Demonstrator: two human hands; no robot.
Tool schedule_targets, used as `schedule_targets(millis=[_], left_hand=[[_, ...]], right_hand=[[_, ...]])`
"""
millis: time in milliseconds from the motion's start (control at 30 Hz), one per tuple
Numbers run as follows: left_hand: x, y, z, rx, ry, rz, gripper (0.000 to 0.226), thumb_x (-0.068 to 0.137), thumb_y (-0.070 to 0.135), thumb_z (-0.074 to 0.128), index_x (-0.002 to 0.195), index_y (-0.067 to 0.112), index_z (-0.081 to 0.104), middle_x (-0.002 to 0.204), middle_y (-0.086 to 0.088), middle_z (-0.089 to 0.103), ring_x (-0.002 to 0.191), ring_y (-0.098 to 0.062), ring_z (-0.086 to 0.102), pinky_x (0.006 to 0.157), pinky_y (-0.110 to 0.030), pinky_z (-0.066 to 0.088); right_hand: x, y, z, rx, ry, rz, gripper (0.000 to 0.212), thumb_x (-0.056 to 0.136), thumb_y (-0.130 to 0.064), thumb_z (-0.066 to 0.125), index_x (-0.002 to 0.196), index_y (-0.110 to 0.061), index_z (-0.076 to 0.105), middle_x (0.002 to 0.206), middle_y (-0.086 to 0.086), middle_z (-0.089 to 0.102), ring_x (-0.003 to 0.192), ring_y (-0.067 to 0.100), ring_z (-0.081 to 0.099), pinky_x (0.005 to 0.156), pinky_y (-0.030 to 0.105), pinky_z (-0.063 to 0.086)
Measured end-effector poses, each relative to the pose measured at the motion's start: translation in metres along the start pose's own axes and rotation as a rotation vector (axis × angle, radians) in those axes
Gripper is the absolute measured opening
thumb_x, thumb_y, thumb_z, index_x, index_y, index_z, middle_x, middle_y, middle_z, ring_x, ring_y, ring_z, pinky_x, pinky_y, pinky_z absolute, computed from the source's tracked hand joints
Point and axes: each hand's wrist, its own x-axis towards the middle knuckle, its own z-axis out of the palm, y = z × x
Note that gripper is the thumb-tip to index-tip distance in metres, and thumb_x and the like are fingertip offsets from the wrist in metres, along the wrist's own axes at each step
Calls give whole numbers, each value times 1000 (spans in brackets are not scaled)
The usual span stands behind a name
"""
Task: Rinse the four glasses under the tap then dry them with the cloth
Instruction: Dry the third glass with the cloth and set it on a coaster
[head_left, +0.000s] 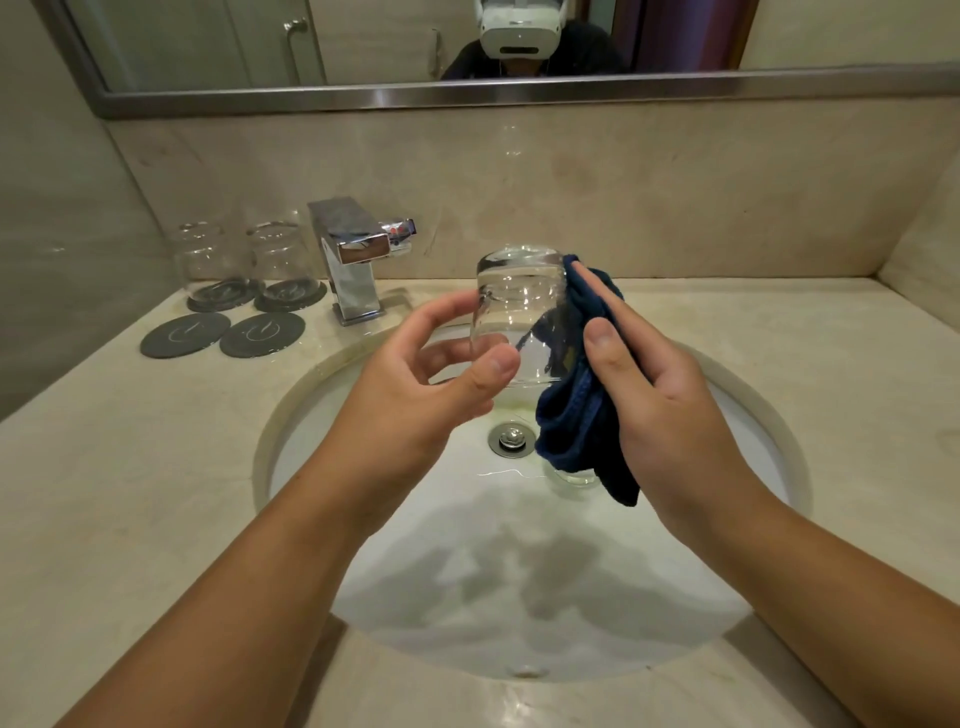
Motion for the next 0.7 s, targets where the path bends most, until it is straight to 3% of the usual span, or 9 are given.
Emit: schedule_targets(millis=[67,100,167,200,300,367,467,600,700], left_hand=[[0,0,-1,-60,-24,-22,59,78,35,88,132,38,64,122,-4,80,113,-22,77,89,-28,61],[0,0,-2,-98,-47,-42,60,81,29,88,135,35,63,122,-5,80,110,-22,77,87,-27,61],[0,1,-3,-151,-96,-78,70,79,30,94,140,30,61,124,-5,79,109,-22,75,88,-26,60],[0,0,-4,-148,-113,-82,71,78,36,92,141,31,60,127,-4,78,111,-20,74,90,-28,59],[1,0,-4,-69,-118,-64,52,86,41,77,135,42,63,131,7,76,118,-2,72,97,-31,51],[2,0,-4,-56,-98,-53,50,84,40,71,133,42,67,129,12,75,114,3,71,95,-29,48],[3,1,-4,-108,-44,-43,54,82,32,73,135,34,67,116,5,78,105,-10,72,89,-29,51],[4,-2,1,55,50,-11,66,71,51,87,130,37,59,113,5,80,106,-14,77,96,-38,57],[4,-4,2,85,89,-13,77,61,59,90,129,38,58,113,2,81,106,-17,78,98,-43,59]], right_hand=[[1,0,0,81,2,80,39,113,-29,45,149,-37,57,119,-13,78,103,10,76,80,24,59],[1,0,1,132,-3,130,37,113,-32,45,146,-36,61,115,-6,79,95,19,77,73,34,61],[2,0,1,200,-12,199,35,112,-35,45,140,-33,66,104,8,78,78,26,72,61,39,58],[1,0,1,198,-14,200,35,112,-36,45,139,-34,66,106,7,79,80,25,72,64,39,58],[0,1,1,138,15,131,36,113,-32,46,145,-40,61,124,-5,78,110,17,74,94,45,58],[0,2,0,67,31,60,38,113,-29,46,148,-38,58,130,-16,74,121,6,69,107,37,52],[-4,1,3,-39,27,7,41,113,-28,46,151,-39,54,118,-26,75,111,-2,70,87,14,52],[-10,0,9,-206,-18,-31,44,111,-35,49,148,-58,49,112,16,72,103,33,65,71,21,53],[-10,0,9,-217,-46,-14,44,111,-36,49,146,-63,49,112,20,72,96,36,67,66,32,54]])
